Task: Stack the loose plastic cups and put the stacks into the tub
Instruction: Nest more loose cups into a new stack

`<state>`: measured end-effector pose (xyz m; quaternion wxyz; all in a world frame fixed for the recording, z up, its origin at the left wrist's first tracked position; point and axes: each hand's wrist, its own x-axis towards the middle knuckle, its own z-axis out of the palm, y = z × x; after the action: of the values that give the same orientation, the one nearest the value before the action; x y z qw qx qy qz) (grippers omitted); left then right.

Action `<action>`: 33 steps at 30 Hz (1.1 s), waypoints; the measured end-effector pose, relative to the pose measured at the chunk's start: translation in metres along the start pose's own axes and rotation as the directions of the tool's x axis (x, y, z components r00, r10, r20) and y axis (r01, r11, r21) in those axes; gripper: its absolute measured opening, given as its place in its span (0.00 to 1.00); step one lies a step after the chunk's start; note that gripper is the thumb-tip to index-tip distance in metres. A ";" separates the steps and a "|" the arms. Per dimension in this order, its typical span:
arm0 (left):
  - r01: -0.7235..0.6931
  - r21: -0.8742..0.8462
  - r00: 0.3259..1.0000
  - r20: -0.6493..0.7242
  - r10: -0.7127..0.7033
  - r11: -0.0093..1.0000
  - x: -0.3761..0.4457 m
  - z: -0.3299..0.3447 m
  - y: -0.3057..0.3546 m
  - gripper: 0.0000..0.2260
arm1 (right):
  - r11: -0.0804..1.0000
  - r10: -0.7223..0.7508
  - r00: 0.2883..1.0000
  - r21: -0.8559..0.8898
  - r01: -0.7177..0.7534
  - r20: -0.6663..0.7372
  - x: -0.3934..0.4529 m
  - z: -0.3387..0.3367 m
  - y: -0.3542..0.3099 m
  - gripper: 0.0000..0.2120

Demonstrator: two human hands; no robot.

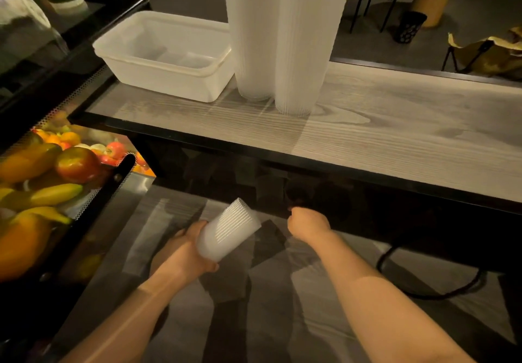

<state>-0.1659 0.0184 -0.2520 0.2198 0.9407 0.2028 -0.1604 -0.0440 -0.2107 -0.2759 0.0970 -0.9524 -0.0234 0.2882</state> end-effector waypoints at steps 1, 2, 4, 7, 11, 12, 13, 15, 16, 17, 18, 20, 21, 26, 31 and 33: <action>0.012 0.003 1.000 0.000 -0.012 1.000 -0.001 0.000 -0.002 0.44 | 1.000 0.000 1.000 -0.010 0.000 -0.003 0.001 0.000 -0.001 0.16; 0.022 0.009 1.000 0.002 -0.022 1.000 -0.002 -0.001 -0.003 0.45 | 1.000 -0.005 1.000 -0.016 0.005 -0.018 0.001 0.001 -0.001 0.15; 0.025 -0.001 1.000 0.008 -0.025 1.000 -0.005 -0.002 -0.007 0.46 | 1.000 -0.015 0.997 -0.003 0.014 -0.071 -0.002 0.003 0.000 0.14; -0.010 -0.034 1.000 -0.009 0.009 0.999 -0.010 0.000 -0.011 0.46 | 0.997 -0.044 0.984 0.053 0.054 -0.173 -0.011 0.007 0.005 0.14; -0.053 -0.098 0.998 0.017 0.055 0.994 -0.016 0.004 -0.015 0.45 | 0.957 -0.097 0.922 0.220 0.191 -0.376 -0.034 0.007 0.009 0.15; -0.063 -0.110 0.998 0.022 0.066 0.992 -0.018 0.005 -0.016 0.45 | 0.919 -0.087 0.908 0.318 0.231 -0.410 -0.041 0.007 0.009 0.14; -0.069 -0.118 0.997 0.025 0.072 0.991 -0.020 0.007 -0.016 0.45 | 0.861 -0.066 0.904 0.434 0.267 -0.423 -0.051 0.006 0.008 0.14; -0.084 -0.121 0.996 0.025 0.088 0.989 -0.022 0.009 -0.016 0.45 | 0.677 -0.022 0.910 0.663 0.319 -0.415 -0.069 0.004 0.003 0.15; -0.097 -0.120 0.994 0.030 0.101 0.988 -0.023 0.010 -0.016 0.45 | 0.584 -0.005 0.920 0.746 0.320 -0.391 -0.078 0.003 -0.001 0.16; -0.111 -0.111 0.993 0.033 0.116 0.988 -0.024 0.011 -0.017 0.45 | 0.507 0.005 0.935 0.807 0.304 -0.355 -0.084 0.004 -0.004 0.16; -0.128 -0.102 0.991 0.035 0.132 0.987 -0.024 0.012 -0.018 0.45 | 0.439 0.006 0.945 0.850 0.291 -0.327 -0.091 0.005 -0.008 0.16; -0.165 -0.097 0.984 0.044 0.170 0.982 -0.025 0.012 -0.021 0.44 | 0.345 -0.004 0.944 0.885 0.312 -0.331 -0.099 0.012 -0.012 0.15; -0.189 -0.095 0.980 0.045 0.194 0.977 -0.025 0.012 -0.024 0.44 | 0.333 -0.010 0.939 0.884 0.328 -0.345 -0.102 0.017 -0.014 0.15; -0.266 -0.075 0.962 0.047 0.270 0.961 -0.023 0.010 -0.039 0.43 | 0.506 -0.057 0.922 0.785 0.356 -0.382 -0.112 0.042 -0.027 0.17; -0.268 0.005 0.962 0.045 0.268 0.963 -0.015 0.004 -0.054 0.44 | 0.587 -0.151 0.932 0.729 0.352 -0.329 -0.126 0.064 -0.053 0.18; -0.262 0.019 0.964 0.043 0.261 0.965 -0.010 0.002 -0.062 0.45 | 0.581 -0.139 0.930 0.733 0.354 -0.340 -0.122 0.063 -0.060 0.16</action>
<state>-0.2034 0.0658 -0.2711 0.2315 0.9585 0.0704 -0.1510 -0.1796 -0.1528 -0.2493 0.5436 -0.8286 -0.0164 0.1327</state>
